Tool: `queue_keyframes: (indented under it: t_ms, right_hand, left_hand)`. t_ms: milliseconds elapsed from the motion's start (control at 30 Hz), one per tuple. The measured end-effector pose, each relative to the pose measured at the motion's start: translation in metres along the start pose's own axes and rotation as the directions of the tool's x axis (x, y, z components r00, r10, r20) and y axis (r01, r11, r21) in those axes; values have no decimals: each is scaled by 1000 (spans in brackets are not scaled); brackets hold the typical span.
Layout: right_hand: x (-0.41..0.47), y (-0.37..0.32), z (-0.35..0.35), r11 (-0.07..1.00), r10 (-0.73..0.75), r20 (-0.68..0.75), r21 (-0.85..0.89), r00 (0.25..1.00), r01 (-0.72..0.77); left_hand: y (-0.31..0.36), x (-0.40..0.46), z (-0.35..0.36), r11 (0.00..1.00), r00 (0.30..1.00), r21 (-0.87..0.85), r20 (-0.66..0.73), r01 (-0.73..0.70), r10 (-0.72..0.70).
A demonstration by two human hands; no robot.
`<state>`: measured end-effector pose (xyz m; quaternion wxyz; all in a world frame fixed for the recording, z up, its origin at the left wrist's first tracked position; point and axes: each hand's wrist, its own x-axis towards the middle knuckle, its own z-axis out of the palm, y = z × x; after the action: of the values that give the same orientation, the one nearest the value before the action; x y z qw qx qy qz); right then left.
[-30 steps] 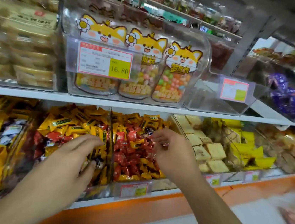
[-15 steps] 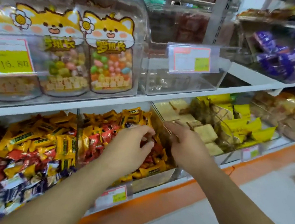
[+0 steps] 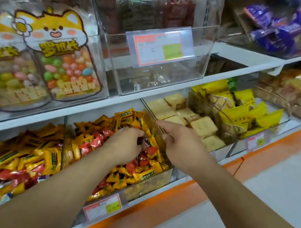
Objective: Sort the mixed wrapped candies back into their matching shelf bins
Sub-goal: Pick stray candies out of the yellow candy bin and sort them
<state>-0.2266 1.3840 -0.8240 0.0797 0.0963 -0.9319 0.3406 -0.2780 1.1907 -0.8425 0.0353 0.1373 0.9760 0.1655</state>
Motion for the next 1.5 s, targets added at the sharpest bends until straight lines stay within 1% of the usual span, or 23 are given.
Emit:
queue_keyframes:
  t_ms: [67,167,300,400,500,567,667,767,867,1033,1133,1233,1333,1433,1467,1500]
  right_hand:
    - [-1,-1,-1,1000,-6,8,10,1000,6]
    - [-1,-3,-2,1000,12,8,11,1000,-12]
    - [-3,-6,-2,999,33,-2,13,999,-33]
    - [-3,-8,-2,1000,23,-16,-8,1000,-23]
    - [-3,-16,-4,999,-15,-55,-52,998,12]
    - [-7,-27,-5,998,-56,-49,-38,997,55]
    - [-16,-47,3,990,-131,-8,58,991,131]
    - [-19,-60,18,982,-158,-18,99,987,159]
    - [-20,-71,25,977,-161,-62,130,985,168]
    - [-25,-96,36,957,-156,-81,235,985,171]
    - [-26,-116,48,934,-122,-24,334,992,123]
    - [-30,-141,62,910,-100,47,408,994,72]
    - [-35,-164,80,910,-125,92,408,988,77]
    - [-40,-181,100,900,-154,103,425,983,96]
    - [-41,-185,107,907,-166,105,407,980,110]
    - [-42,-188,112,917,-188,107,375,976,135]
  left_hand:
    - [1,-3,-3,1000,1000,13,8,-1,1]
    - [1,-9,-7,1000,999,-3,-41,-13,13]
    - [4,-22,-11,997,985,-56,-166,-46,36]
    - [8,-33,-20,980,961,-192,-275,-58,3]
    - [10,-50,-30,923,944,-378,-324,-69,-62]
    - [11,-66,-36,860,939,-502,-332,-95,-89]
    - [11,-87,-43,771,933,-624,-340,-130,-117]
    - [8,-99,-46,656,938,-746,-297,-110,-181]
    - [4,-108,-49,585,940,-808,-252,-74,-229]
    - [-11,-132,-62,526,935,-848,-232,-59,-269]
    - [-23,-154,-73,491,926,-870,-217,-41,-308]
    - [-39,-177,-81,471,897,-882,-213,-7,-387]
    - [-61,-198,-83,422,865,-906,-190,27,-465]
    - [-81,-217,-85,363,829,-931,-169,43,-532]
    - [-87,-222,-87,361,816,-932,-175,44,-550]
    - [-93,-226,-88,403,799,-913,-199,59,-567]
